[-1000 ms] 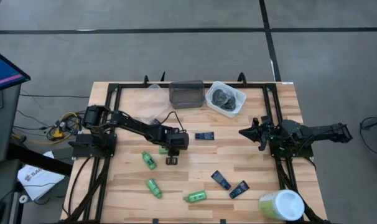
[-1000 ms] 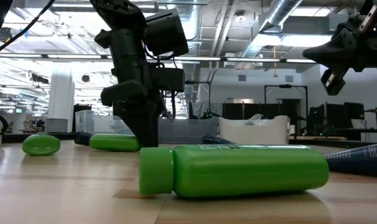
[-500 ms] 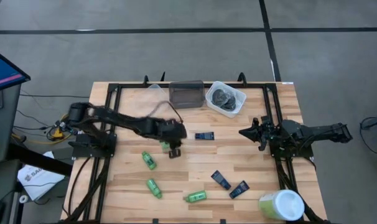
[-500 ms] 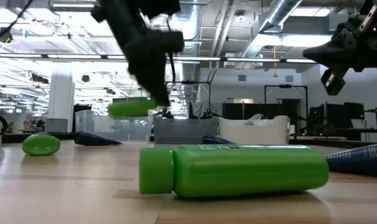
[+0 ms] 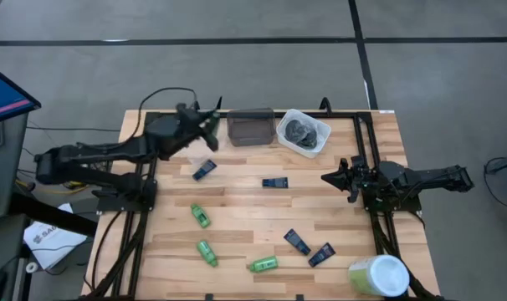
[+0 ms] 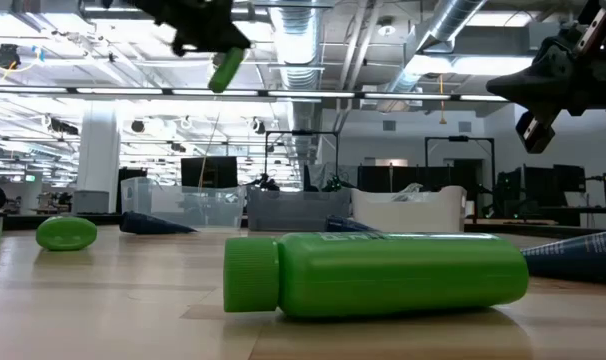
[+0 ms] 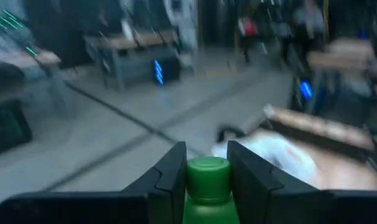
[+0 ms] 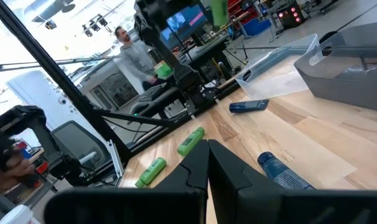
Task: Pick & Place Travel size toiletries
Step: Put the green shampoo into the transparent bin
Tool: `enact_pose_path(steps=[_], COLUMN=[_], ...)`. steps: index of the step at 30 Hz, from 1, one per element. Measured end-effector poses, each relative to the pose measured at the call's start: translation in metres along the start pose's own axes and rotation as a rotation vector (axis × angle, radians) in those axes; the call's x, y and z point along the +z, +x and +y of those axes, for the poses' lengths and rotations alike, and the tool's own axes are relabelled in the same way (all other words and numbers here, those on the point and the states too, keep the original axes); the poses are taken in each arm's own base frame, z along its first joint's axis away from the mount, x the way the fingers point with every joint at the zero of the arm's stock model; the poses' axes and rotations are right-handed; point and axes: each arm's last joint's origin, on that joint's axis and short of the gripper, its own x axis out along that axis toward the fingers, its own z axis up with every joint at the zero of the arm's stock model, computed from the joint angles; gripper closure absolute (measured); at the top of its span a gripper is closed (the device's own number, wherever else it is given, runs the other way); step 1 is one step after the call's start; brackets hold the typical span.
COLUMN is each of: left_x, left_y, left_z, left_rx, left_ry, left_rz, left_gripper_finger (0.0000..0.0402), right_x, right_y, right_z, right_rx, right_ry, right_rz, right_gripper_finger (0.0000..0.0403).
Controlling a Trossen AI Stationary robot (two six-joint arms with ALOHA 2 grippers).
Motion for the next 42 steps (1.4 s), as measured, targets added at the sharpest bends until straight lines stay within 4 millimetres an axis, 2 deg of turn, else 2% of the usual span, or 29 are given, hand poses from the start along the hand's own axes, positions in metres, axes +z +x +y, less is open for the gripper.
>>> enact_pose_path(steps=[4, 7, 11, 13, 19, 25, 31, 36, 39, 42], left_x=[-0.03, -0.059, -0.097, -0.109, -0.135, -0.167, -0.188, -0.19, -0.189, -0.188], left_y=[-0.008, -0.01, -0.007, -0.003, 0.013, 0.026, 0.03, 0.03, 0.029, 0.027], left_z=[0.023, 0.035, 0.049, 0.056, 0.077, 0.086, 0.085, 0.085, 0.085, 0.085], left_rx=[0.068, 0.118, 0.191, 0.232, 0.283, 0.222, 0.17, 0.166, 0.173, 0.17], left_ry=[-0.061, -0.086, -0.07, -0.069, -0.042, -0.12, -0.113, -0.113, -0.108, -0.093], left_rz=[-0.127, -0.154, -0.062, -0.018, 0.105, 0.265, 0.396, 0.42, 0.42, 0.422], left_gripper_finger=[0.0316, 0.0316, 0.0315, 0.0315, 0.0315, 0.0315, 0.0315, 0.0313, 0.0292, 0.0253], right_x=[0.0, 0.0, 0.0, 0.0, 0.0, 0.0, 0.0, 0.0, 0.0, 0.0], right_y=[0.0, 0.0, 0.0, 0.0, 0.0, 0.0, 0.0, 0.0, 0.0, 0.0], right_z=[0.0, 0.0, 0.0, 0.0, 0.0, 0.0, 0.0, 0.0, 0.0, 0.0], right_rx=[-0.001, -0.001, -0.001, -0.002, -0.003, -0.003, -0.003, -0.003, -0.003, -0.003], right_ry=[0.0, 0.0, 0.0, 0.0, 0.0, 0.0, 0.0, 0.0, 0.0, 0.0], right_rz=[0.0, 0.0, -0.001, -0.001, -0.002, -0.002, -0.002, -0.002, -0.002, -0.002], right_gripper_finger=[0.0403, 0.0403, 0.0403, 0.0403, 0.0403, 0.0403, 0.0403, 0.0403, 0.0403, 0.0403])
